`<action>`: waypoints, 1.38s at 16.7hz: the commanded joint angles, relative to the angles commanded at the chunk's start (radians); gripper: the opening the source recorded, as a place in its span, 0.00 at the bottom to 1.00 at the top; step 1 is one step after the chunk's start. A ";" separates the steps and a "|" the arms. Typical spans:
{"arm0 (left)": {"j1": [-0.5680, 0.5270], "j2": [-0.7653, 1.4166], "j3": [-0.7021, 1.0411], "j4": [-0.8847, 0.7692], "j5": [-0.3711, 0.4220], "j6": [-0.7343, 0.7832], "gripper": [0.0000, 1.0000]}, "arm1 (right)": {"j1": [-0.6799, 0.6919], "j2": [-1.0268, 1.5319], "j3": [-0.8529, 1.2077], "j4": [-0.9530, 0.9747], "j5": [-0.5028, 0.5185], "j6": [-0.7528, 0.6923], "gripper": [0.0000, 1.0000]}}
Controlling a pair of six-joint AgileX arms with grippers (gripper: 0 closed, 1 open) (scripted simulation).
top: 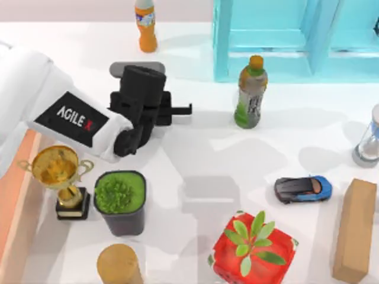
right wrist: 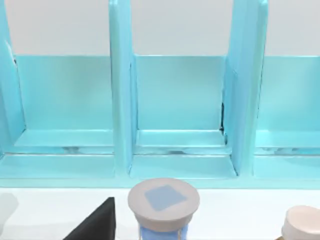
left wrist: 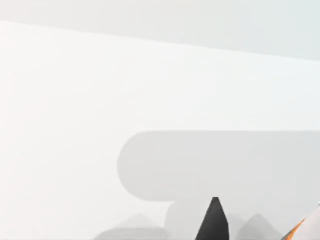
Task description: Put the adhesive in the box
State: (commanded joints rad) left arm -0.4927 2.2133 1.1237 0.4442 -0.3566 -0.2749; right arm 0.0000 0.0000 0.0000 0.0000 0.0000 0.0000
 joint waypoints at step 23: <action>0.065 -0.278 0.083 -0.345 0.047 0.038 0.00 | 0.000 0.000 0.000 0.000 0.000 0.000 1.00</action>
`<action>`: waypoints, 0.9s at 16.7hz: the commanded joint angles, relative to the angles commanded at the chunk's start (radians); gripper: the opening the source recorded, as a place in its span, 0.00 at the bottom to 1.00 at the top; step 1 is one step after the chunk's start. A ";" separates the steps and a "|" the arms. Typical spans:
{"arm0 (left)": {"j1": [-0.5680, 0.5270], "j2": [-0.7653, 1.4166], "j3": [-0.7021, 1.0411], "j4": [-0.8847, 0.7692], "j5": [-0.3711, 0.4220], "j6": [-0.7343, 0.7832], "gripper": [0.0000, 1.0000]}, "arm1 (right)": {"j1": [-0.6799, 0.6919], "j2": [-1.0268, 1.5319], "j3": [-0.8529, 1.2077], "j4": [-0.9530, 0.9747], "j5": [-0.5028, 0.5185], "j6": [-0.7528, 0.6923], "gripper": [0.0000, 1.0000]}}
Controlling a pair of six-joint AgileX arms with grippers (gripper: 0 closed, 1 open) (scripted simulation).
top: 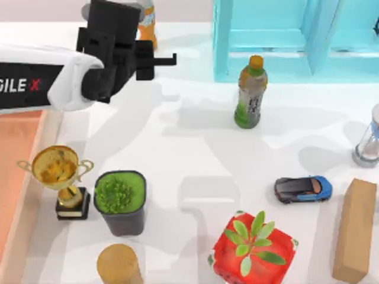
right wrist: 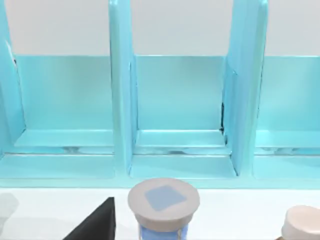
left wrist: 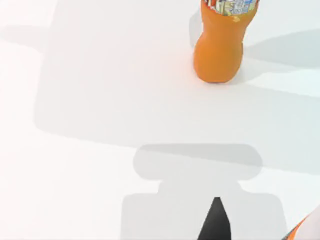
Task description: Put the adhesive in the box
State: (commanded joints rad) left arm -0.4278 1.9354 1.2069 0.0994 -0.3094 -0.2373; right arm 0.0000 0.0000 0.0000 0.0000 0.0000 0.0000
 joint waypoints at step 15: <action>0.954 -0.721 -0.581 -0.165 0.750 0.533 0.00 | 0.000 0.000 0.000 0.000 0.000 0.000 1.00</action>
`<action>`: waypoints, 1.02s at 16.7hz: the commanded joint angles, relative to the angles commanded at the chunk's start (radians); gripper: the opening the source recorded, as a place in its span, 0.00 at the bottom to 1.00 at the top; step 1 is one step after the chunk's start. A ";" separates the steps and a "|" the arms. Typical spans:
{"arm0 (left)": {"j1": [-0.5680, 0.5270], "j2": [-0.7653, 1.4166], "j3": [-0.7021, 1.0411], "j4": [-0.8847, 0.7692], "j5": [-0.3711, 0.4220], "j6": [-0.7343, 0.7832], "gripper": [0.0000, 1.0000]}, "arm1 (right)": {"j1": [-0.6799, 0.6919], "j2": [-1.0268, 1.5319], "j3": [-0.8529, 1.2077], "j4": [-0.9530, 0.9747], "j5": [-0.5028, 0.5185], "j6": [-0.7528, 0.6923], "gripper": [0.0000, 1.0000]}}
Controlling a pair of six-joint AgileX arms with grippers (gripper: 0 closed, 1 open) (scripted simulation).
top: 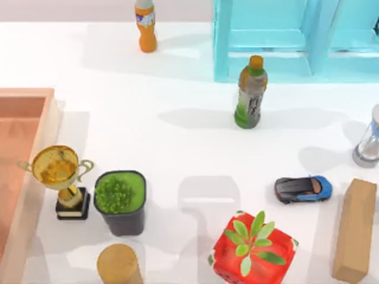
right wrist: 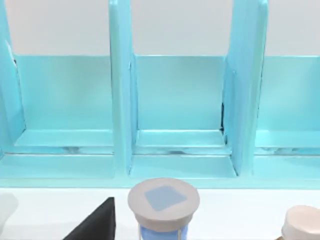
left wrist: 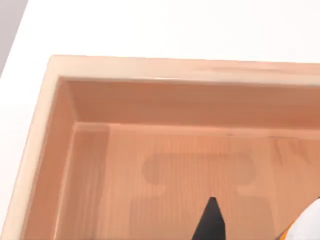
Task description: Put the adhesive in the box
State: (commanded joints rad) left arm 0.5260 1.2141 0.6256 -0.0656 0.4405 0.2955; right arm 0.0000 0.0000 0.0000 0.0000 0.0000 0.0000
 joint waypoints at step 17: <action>0.064 -0.086 -0.169 0.032 0.098 0.082 0.00 | 0.000 0.000 0.000 0.000 0.000 0.000 1.00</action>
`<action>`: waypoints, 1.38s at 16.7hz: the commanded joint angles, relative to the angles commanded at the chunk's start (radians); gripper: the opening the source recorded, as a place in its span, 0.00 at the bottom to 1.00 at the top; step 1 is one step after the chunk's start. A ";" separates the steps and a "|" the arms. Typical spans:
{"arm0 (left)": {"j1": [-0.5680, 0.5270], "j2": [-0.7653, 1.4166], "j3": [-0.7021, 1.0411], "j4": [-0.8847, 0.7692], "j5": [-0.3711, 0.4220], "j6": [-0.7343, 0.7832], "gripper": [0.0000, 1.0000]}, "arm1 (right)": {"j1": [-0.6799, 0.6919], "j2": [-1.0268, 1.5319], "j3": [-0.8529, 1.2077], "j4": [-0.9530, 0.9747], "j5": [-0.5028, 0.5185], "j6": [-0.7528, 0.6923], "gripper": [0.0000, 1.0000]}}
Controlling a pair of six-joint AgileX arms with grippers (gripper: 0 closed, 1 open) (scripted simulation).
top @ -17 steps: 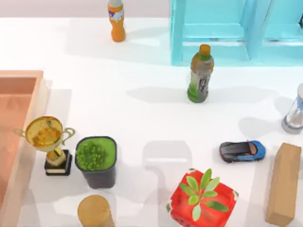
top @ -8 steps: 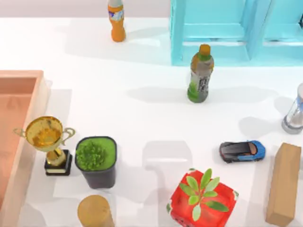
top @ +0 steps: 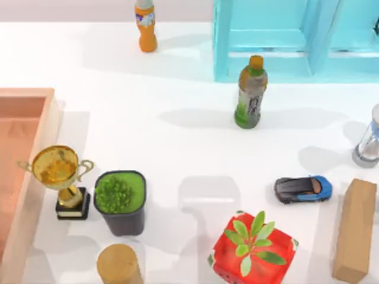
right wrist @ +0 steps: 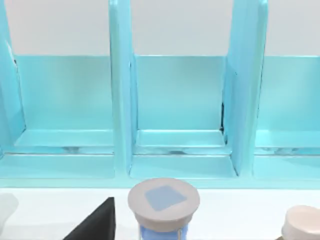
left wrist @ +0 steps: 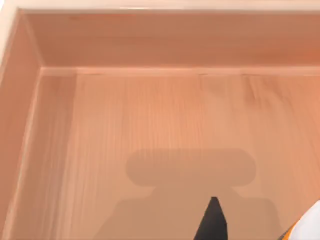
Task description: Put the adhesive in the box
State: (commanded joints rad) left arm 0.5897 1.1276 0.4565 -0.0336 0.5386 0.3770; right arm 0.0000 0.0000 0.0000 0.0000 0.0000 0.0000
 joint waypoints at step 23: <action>-0.095 0.234 -0.033 0.308 -0.085 -0.062 0.75 | 0.000 0.000 0.000 0.000 0.000 0.000 1.00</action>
State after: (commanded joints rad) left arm 0.4943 1.3619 0.4235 0.2745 0.4535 0.3147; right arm 0.0000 0.0000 0.0000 0.0000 0.0000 0.0000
